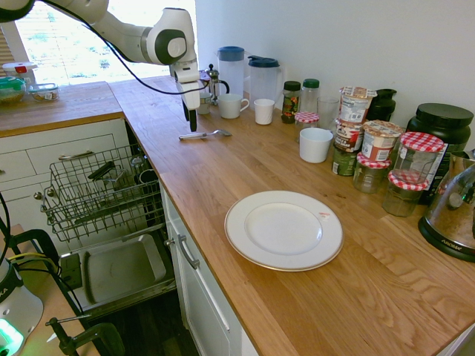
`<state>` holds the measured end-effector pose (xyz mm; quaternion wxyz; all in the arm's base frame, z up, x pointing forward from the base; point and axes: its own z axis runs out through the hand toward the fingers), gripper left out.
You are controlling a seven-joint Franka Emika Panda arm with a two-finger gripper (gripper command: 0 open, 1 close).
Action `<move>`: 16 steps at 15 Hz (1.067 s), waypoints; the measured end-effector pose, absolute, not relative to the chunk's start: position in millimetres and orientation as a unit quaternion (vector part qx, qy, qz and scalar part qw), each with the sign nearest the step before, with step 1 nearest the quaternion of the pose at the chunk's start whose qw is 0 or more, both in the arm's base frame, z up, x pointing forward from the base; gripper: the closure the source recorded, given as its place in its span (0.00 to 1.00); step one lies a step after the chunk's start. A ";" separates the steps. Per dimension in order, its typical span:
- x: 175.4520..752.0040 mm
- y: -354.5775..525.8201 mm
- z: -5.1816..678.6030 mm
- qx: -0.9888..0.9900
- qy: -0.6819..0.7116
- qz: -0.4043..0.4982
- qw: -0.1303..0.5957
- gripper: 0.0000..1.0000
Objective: Put the spoon in the dishwasher
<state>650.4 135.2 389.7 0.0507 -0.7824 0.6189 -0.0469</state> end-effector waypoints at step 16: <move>709.4 142.8 339.8 -0.727 0.685 -0.048 0.020 1.00</move>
